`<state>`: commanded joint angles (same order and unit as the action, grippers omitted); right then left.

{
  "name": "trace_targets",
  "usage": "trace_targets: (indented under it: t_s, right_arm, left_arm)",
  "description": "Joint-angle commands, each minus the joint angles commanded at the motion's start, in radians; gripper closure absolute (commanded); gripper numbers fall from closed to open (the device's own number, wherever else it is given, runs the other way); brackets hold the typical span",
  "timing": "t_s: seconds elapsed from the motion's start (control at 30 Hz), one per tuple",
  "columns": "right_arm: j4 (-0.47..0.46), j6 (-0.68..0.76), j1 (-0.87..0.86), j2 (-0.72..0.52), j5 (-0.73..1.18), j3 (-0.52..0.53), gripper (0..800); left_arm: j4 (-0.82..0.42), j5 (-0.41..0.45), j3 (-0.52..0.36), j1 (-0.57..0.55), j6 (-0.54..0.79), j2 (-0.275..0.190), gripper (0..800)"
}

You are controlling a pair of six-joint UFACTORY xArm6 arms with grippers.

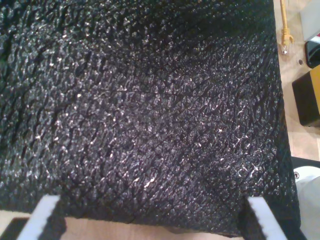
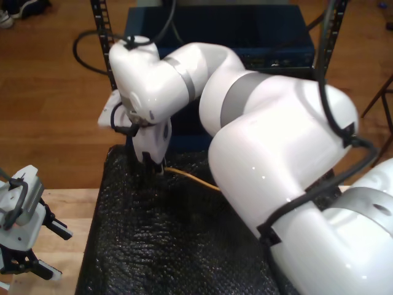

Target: Grab the cable and plug it in

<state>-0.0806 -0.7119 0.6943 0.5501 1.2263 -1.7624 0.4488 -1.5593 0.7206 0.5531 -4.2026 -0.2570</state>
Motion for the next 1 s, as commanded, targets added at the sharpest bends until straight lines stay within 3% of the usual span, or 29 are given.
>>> trace_targets:
  t_s: [0.2, 0.53, 0.87, 1.0]
  right_arm:
    - [0.012, -0.092, -0.029, -0.069, 0.000, 0.077, 796]
    - [0.213, -0.295, -0.146, -0.296, -0.002, 0.353, 796]
    - [0.247, -0.364, -0.235, -0.569, -0.005, 0.624, 796]
    - [0.307, -0.414, -0.285, -0.654, -0.005, 0.687, 796]
  left_arm:
    - [0.017, -0.008, 0.000, -0.002, 0.000, 0.000, 0]
    - [0.080, -0.091, 0.054, -0.011, 0.000, -0.003, 0]
    - [0.207, -0.126, 0.068, -0.109, -0.006, -0.005, 0]
    - [0.261, -0.126, 0.068, -0.157, -0.035, -0.005, 0]
